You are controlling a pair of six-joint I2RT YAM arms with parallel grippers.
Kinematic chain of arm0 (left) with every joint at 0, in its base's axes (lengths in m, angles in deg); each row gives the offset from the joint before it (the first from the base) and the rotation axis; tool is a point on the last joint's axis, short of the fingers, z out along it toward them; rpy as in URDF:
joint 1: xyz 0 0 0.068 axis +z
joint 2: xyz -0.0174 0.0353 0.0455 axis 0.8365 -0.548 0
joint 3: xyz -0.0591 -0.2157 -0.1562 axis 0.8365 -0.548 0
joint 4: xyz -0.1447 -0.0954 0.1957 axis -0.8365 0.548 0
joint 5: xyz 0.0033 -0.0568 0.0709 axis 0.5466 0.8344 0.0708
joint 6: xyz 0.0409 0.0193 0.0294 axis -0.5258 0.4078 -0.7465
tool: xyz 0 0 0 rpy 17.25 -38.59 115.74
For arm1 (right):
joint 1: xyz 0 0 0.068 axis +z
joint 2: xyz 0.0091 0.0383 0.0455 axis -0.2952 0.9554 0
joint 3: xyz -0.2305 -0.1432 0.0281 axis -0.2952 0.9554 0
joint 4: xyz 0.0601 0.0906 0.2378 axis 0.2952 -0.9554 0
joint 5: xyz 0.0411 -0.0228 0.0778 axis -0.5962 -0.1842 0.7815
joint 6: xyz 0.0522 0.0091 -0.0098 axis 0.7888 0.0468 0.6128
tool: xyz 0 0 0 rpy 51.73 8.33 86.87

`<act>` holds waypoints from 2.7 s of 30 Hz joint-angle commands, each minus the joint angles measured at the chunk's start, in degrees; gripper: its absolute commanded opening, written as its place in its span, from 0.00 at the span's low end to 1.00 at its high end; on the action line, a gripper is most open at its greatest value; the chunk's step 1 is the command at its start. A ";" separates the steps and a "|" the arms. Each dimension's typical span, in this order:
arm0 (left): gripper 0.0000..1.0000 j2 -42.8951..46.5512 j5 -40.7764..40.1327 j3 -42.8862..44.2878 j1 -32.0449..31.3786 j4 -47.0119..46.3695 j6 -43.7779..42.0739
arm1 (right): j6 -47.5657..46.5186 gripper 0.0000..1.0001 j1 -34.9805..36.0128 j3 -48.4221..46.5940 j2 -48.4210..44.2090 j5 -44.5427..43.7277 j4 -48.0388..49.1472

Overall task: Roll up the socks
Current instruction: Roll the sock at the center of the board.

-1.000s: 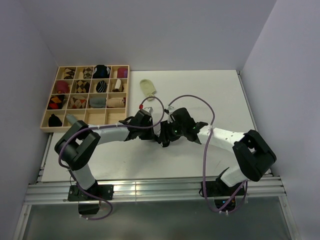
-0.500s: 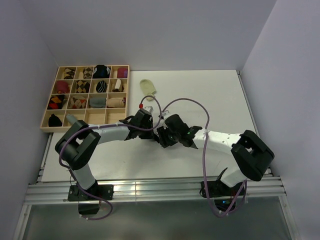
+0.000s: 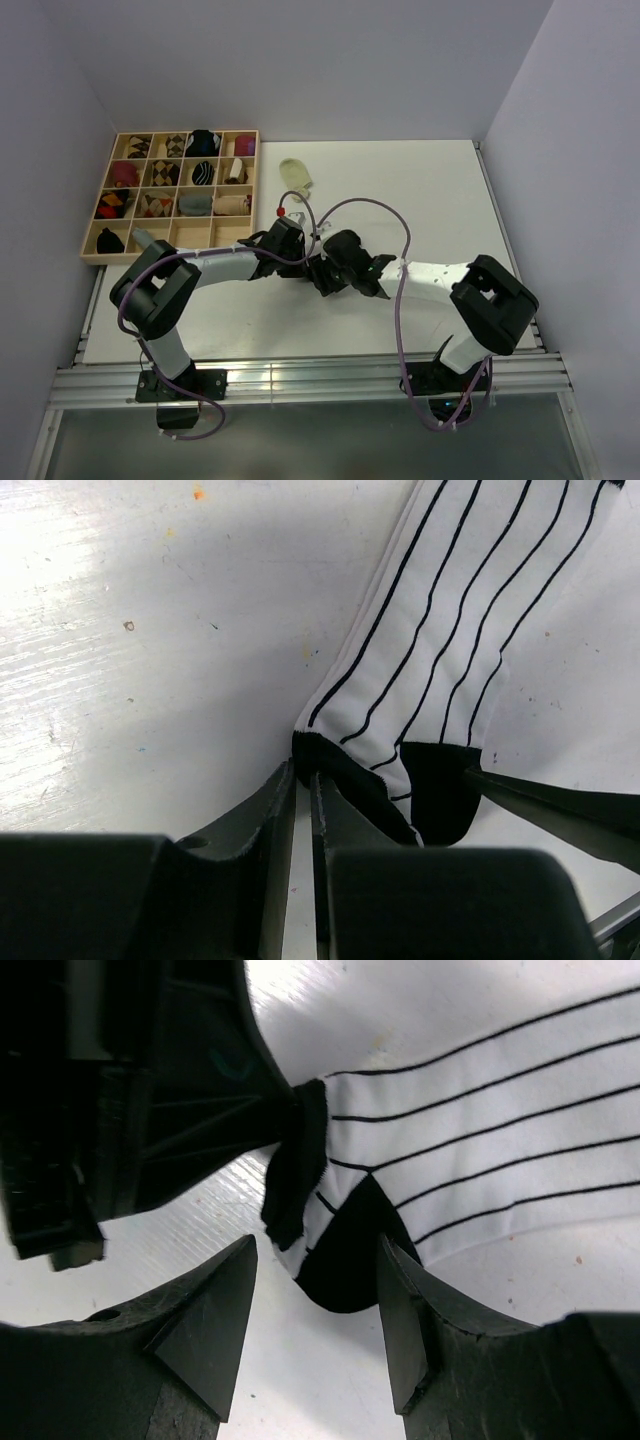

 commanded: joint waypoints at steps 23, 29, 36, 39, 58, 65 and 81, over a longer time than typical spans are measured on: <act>0.24 3.61 -0.73 -1.99 1.70 2.60 0.45 | -1.95 0.14 4.44 -5.51 8.32 -3.58 -4.40; 0.45 14.50 -4.41 -4.98 3.81 2.86 3.97 | 3.50 0.02 3.48 -8.93 6.48 2.29 -10.28; 0.62 28.02 -6.53 -10.95 4.07 3.31 8.01 | 13.95 0.00 -1.88 -11.58 7.79 18.46 -9.69; 0.68 31.73 -5.39 -16.48 4.07 2.34 11.17 | 19.14 0.00 -5.31 -9.91 9.19 26.99 -4.34; 0.62 21.12 -0.12 -22.83 4.16 -13.22 22.69 | 37.69 0.00 -13.84 -0.42 21.32 47.84 24.32; 0.53 18.03 -0.03 -21.51 4.25 -13.74 21.73 | 40.25 0.00 -14.98 1.08 23.09 49.16 28.37; 0.53 13.46 4.01 -21.42 4.25 -18.05 19.71 | 42.27 0.00 -16.13 1.52 24.84 50.21 31.36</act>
